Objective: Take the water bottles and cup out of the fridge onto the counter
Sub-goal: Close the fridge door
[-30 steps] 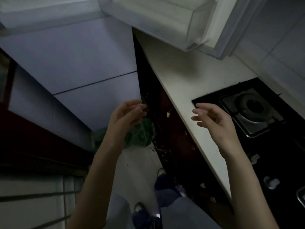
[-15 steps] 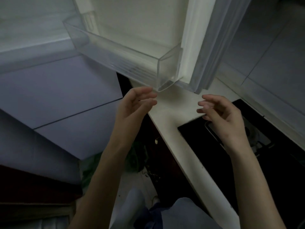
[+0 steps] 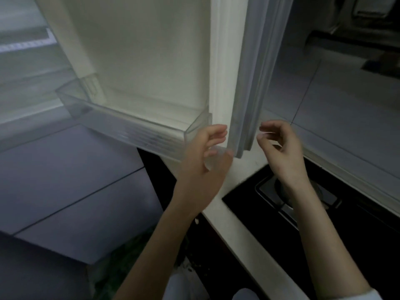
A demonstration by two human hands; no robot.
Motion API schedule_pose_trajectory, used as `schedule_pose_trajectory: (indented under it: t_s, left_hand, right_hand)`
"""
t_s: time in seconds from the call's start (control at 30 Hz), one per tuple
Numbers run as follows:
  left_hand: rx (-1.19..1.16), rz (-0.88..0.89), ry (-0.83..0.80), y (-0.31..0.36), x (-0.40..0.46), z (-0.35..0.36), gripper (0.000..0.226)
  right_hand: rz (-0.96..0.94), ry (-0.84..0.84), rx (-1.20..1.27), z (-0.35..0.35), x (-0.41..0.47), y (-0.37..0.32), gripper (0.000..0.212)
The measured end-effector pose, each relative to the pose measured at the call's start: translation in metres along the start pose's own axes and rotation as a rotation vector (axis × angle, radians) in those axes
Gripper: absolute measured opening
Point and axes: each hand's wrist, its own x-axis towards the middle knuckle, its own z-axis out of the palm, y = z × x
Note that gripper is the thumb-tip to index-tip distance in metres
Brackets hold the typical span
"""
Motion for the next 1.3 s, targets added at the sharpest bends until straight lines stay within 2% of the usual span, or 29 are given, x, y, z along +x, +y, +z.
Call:
schedule_pose_trajectory:
  t_s: [0.07,0.13,0.23,0.33,0.53,0.67,0.9,1.13,1.3]
  left_hand:
    - [0.123,0.059,-0.049,-0.003,0.007,0.004,0.043]
    - [0.185,0.114,-0.068,-0.007,0.016,0.009,0.05]
    - [0.254,0.187,-0.065,-0.014,0.028,0.02,0.055]
    - [0.338,0.279,-0.035,-0.021,0.037,0.032,0.055]
    - [0.489,0.335,0.003,-0.034,0.046,0.044,0.056]
    - [0.538,0.351,0.008,-0.039,0.049,0.048,0.058]
    - [0.503,0.296,0.031,-0.038,0.045,0.053,0.057]
    - [0.473,0.27,0.145,-0.032,0.029,0.054,0.066]
    - [0.46,0.26,0.226,-0.03,0.012,0.052,0.063]
  right_hand:
    - [-0.009,0.018,-0.037,0.003,0.009,0.002,0.025]
    - [-0.018,0.004,-0.063,0.007,0.017,0.004,0.038]
    - [0.004,-0.047,-0.036,0.011,0.023,0.003,0.057]
    - [0.016,-0.041,-0.036,0.013,0.024,0.003,0.065]
    - [0.037,-0.099,-0.037,0.013,0.029,0.011,0.061]
    - [0.064,-0.126,-0.059,0.014,0.034,0.016,0.068]
    - [0.064,-0.144,-0.072,0.0,0.045,0.02,0.062]
    - [0.016,-0.207,-0.055,-0.006,0.034,0.019,0.059]
    - [-0.015,-0.215,-0.07,-0.009,0.024,0.016,0.055]
